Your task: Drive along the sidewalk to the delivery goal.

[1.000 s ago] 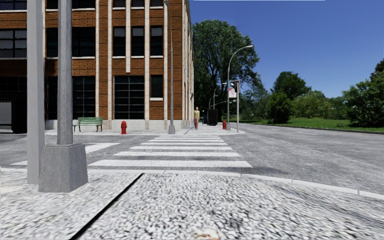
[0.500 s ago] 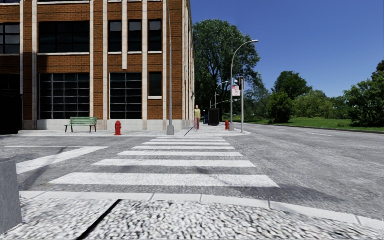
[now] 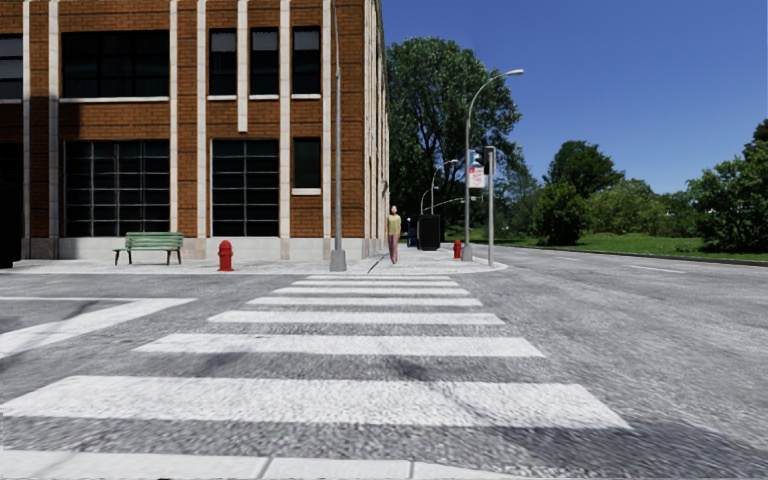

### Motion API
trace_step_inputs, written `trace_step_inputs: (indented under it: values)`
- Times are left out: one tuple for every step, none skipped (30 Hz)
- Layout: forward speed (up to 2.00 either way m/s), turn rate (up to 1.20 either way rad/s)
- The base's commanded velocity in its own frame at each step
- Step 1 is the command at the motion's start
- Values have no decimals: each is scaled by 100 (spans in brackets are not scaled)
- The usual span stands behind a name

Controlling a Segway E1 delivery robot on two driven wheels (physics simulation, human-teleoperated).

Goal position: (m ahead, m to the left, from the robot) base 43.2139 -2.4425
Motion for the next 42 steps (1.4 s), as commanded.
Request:
trace_step_inputs:
  values:
    - [77,0]
    - [77,0]
    - [77,0]
    - [77,0]
    - [77,0]
    - [77,0]
    - [77,0]
    - [77,0]
    - [77,0]
    - [77,0]
    - [77,0]
    - [76,0]
    - [76,0]
    - [76,0]
    - [76,0]
    - [76,0]
    - [76,0]
    - [76,0]
    - [76,0]
    - [76,0]
    - [76,0]
    - [76,0]
    - [76,0]
    - [76,0]
    - [76,0]
    - [76,0]
    - [76,0]
    - [76,0]
    - [76,0]
    - [76,0]
    - [76,0]
    - [76,5]
    - [76,8]
    - [75,10]
    - [75,10]
    - [75,11]
    - [75,12]
    - [75,12]
    - [75,12]
    - [75,12]
    - [75,1]
    - [75,0]
